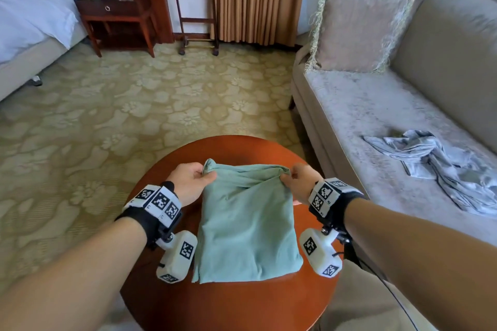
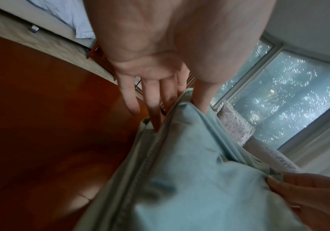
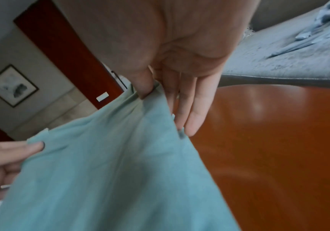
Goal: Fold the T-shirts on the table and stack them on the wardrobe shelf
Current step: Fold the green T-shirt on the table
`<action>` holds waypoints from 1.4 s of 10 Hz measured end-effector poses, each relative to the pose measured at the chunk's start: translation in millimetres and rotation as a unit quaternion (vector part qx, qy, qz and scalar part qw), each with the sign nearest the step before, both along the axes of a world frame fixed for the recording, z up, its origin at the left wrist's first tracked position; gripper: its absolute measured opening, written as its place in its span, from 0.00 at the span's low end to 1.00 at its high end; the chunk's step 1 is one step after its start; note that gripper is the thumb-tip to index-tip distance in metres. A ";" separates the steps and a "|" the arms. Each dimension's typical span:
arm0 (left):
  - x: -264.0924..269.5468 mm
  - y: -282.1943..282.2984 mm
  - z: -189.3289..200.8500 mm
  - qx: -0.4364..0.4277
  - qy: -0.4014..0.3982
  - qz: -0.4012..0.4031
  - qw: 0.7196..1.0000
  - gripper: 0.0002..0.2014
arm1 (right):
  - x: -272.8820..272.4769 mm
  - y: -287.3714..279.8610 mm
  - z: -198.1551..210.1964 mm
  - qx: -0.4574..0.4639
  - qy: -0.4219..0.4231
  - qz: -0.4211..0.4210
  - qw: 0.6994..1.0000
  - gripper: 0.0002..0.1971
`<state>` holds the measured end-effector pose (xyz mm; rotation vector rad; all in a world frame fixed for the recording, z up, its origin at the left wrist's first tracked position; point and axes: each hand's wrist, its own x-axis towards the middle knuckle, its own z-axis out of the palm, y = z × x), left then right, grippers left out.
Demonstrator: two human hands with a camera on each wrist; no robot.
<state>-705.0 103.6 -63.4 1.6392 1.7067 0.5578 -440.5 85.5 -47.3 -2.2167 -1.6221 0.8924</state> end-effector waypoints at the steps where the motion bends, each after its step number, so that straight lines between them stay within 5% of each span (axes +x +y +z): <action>1: -1.1 12.9 -11.6 -0.028 0.016 -0.004 0.999 0.20 | 0.9 11.5 -16.1 -0.037 -0.049 0.020 0.998 0.12; 4: -4.3 20.9 -30.8 -0.090 0.085 0.043 0.991 0.17 | -10.3 26.8 -32.7 -0.092 -0.126 0.011 0.988 0.18; 5: -10.0 11.7 -32.5 -0.118 0.046 0.065 0.990 0.27 | -9.7 18.8 -26.3 -0.095 -0.121 -0.030 0.988 0.20; 7: -7.9 -36.6 -12.7 -0.251 0.037 0.046 0.966 0.35 | -11.5 -19.3 -8.1 -0.165 0.017 -0.119 0.979 0.33; 8: -1.2 -68.5 -4.6 -0.292 0.051 0.042 0.954 0.43 | -20.1 -48.9 -9.3 -0.174 0.001 -0.111 0.978 0.33; 9: 12.0 -98.4 -1.6 -0.295 0.069 0.031 0.953 0.35 | -27.6 -75.6 -11.5 -0.195 0.003 -0.112 0.974 0.38; 11: 21.9 -135.9 -14.5 -0.238 0.136 0.099 0.957 0.27 | -28.0 -111.2 -16.3 -0.198 0.022 -0.091 0.976 0.25; 12: 13.3 -148.9 -21.2 -0.219 0.041 0.118 0.968 0.26 | -26.9 -129.6 -12.9 -0.195 0.097 -0.067 0.974 0.09; 13: 6.7 -163.3 -15.4 -0.175 -0.116 0.143 0.967 0.40 | -20.5 -131.6 -26.7 -0.180 0.165 -0.087 0.966 0.09; 14: 7.2 -179.4 -0.9 -0.121 -0.174 0.104 0.972 0.43 | -18.6 -136.8 -27.8 -0.170 0.188 -0.085 0.964 0.08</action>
